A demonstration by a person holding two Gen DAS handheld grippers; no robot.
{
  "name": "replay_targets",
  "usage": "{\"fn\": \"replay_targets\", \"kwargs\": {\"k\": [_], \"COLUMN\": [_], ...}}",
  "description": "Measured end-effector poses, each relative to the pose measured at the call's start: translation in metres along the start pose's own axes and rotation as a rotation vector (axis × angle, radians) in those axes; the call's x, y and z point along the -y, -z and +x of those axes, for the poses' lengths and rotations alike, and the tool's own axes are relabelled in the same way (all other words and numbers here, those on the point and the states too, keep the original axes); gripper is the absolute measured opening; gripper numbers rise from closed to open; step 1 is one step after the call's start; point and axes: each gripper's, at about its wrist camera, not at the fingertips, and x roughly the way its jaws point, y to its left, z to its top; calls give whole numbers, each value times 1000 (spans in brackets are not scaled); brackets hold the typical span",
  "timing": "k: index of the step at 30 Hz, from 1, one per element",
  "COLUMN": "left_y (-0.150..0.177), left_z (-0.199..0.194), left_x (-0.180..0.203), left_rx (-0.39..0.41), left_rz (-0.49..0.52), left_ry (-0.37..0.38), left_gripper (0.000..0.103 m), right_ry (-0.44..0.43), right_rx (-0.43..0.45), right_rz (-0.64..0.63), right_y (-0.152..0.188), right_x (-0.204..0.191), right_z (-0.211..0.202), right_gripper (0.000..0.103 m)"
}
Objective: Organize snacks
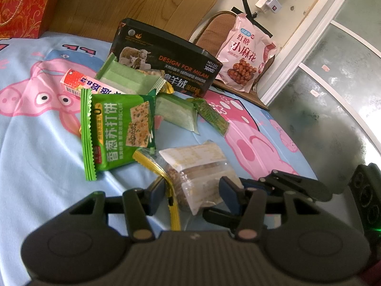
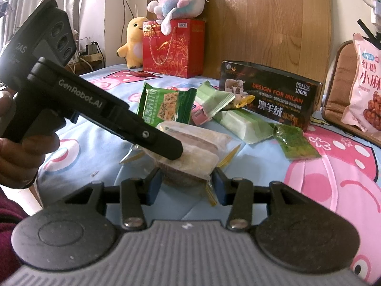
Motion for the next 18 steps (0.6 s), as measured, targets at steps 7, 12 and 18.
{"fn": "replay_targets", "kwargs": {"k": [7, 12, 18], "left_y": [0, 0, 0], "left_z": [0, 0, 0], "left_x": [0, 0, 0], "left_rx": [1, 1, 2], "left_rz": [2, 1, 1], "left_ry": [-2, -1, 0], "left_gripper": [51, 51, 51], "right_ry": [-1, 3, 5], "right_rx": [-7, -20, -20], "right_rz": [12, 20, 9], "right_y": [0, -1, -1], "right_x": [0, 0, -1], "right_z": [1, 4, 4], "right_gripper": [51, 59, 57]}}
